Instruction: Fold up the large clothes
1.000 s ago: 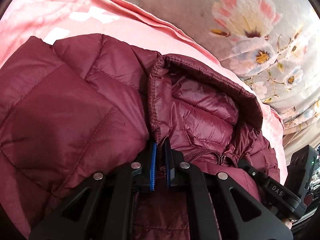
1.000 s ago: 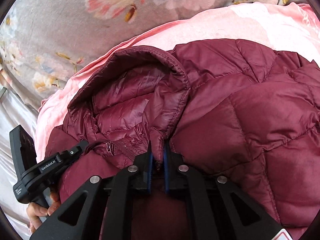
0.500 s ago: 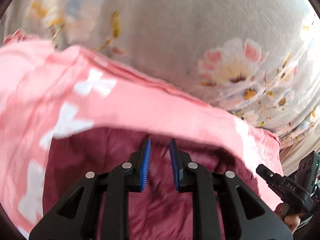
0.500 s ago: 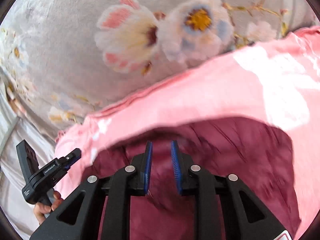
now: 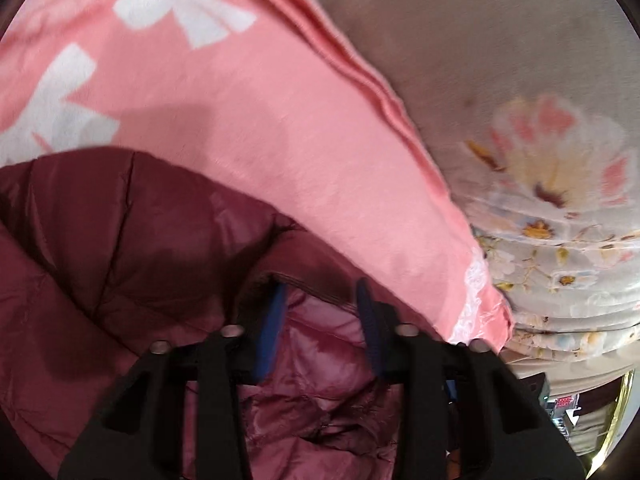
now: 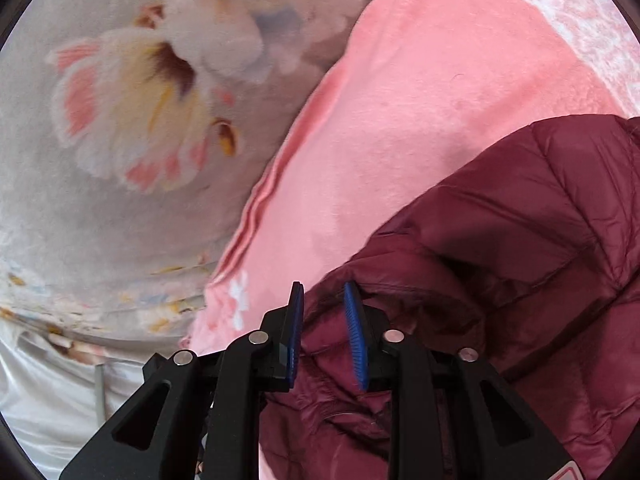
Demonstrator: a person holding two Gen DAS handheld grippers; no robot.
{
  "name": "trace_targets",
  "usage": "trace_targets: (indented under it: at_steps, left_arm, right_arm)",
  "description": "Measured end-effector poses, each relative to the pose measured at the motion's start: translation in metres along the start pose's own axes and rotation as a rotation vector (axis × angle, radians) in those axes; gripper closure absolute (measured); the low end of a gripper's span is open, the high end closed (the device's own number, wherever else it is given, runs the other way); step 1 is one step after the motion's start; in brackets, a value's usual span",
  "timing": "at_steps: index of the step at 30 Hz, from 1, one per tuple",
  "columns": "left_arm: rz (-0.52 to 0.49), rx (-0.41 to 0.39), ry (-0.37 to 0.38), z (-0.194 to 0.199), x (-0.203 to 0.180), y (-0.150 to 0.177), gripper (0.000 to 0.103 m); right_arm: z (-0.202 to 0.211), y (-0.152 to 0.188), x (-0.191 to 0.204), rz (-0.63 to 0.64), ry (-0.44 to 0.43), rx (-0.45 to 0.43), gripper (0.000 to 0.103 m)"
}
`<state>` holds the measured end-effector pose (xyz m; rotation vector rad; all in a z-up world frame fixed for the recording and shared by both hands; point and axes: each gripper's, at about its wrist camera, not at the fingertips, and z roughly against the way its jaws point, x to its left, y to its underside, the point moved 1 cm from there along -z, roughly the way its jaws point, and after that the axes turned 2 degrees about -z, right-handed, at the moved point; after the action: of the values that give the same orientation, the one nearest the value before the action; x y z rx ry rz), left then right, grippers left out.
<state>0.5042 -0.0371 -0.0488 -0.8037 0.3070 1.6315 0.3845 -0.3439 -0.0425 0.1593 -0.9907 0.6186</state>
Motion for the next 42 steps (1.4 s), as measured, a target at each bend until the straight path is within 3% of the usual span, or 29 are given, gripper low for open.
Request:
trace_targets:
  at_steps: [3,6,10,12,16,20,39,41,42]
  left_arm:
    - [-0.023,0.022,-0.009,-0.007,0.006,0.003,0.098]
    - [-0.083,0.031,-0.042,-0.01,0.016,0.013,0.1]
    - [-0.169,0.007,-0.067,-0.014,0.025,0.029,0.1]
    - [-0.224,-0.019,-0.082,-0.013,0.025,0.036,0.1]
    - [-0.428,-0.136,-0.163,-0.016,0.014,0.057,0.099]
    - [-0.482,-0.217,-0.182,-0.016,0.016,0.069,0.099]
    - [-0.487,-0.226,-0.187,-0.013,0.016,0.068,0.098]
    - [-0.468,-0.21,-0.177,-0.002,0.016,0.069,0.093]
    - [-0.449,-0.204,-0.169,0.01,0.016,0.071,0.086]
  right_arm:
    - [0.0,0.007,-0.006,0.076,0.098,0.005,0.102]
    - [-0.004,0.019,-0.015,0.179,0.214,0.017,0.102]
    - [-0.01,0.032,-0.031,0.304,0.29,0.004,0.103]
    - [-0.011,0.038,-0.03,0.397,0.325,-0.026,0.103]
    - [-0.02,0.055,-0.021,0.578,0.417,-0.114,0.103]
    - [-0.026,0.062,-0.018,0.641,0.484,-0.158,0.103]
    - [-0.022,0.06,-0.016,0.638,0.473,-0.139,0.103]
    - [0.003,0.074,-0.007,0.676,0.484,-0.141,0.092]
    - [0.026,0.086,-0.001,0.704,0.454,-0.161,0.082]
